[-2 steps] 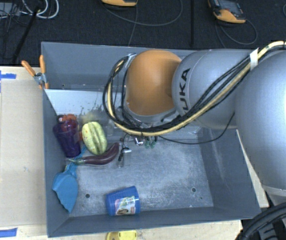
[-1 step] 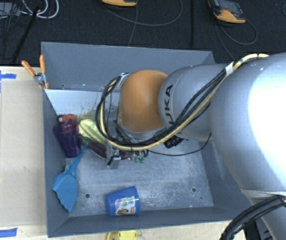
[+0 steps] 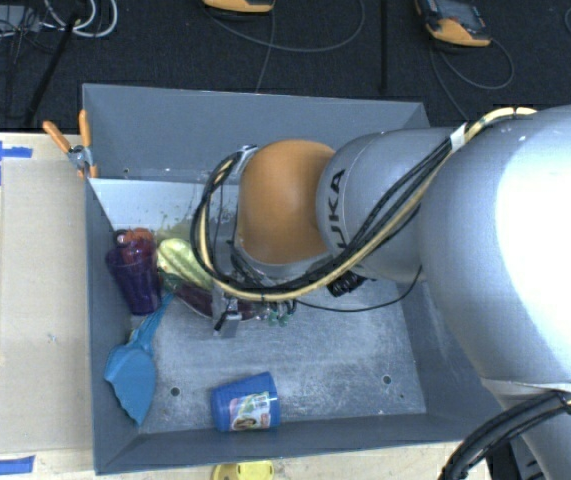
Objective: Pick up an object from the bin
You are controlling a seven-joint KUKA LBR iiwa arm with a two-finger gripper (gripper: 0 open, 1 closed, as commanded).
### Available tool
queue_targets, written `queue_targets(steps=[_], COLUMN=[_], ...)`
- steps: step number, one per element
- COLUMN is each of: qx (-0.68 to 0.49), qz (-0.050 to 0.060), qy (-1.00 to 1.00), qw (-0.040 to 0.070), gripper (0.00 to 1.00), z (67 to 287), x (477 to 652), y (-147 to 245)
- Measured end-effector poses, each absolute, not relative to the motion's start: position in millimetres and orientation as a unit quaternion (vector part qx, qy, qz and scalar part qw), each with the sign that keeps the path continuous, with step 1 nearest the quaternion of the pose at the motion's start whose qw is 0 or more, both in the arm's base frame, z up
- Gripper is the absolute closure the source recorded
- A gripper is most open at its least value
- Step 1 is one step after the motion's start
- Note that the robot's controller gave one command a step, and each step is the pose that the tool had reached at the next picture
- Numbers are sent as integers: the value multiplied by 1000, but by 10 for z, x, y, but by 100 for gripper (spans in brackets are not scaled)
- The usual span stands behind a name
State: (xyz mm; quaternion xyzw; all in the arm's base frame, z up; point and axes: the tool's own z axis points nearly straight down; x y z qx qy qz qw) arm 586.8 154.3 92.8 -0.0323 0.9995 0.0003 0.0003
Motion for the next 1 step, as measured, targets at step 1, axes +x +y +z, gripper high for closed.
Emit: queue_targets(steps=[1], qx=[-30], qz=[0], qy=[1000], qw=[-2], gripper=[100], z=[1467], x=[5868], y=[1528])
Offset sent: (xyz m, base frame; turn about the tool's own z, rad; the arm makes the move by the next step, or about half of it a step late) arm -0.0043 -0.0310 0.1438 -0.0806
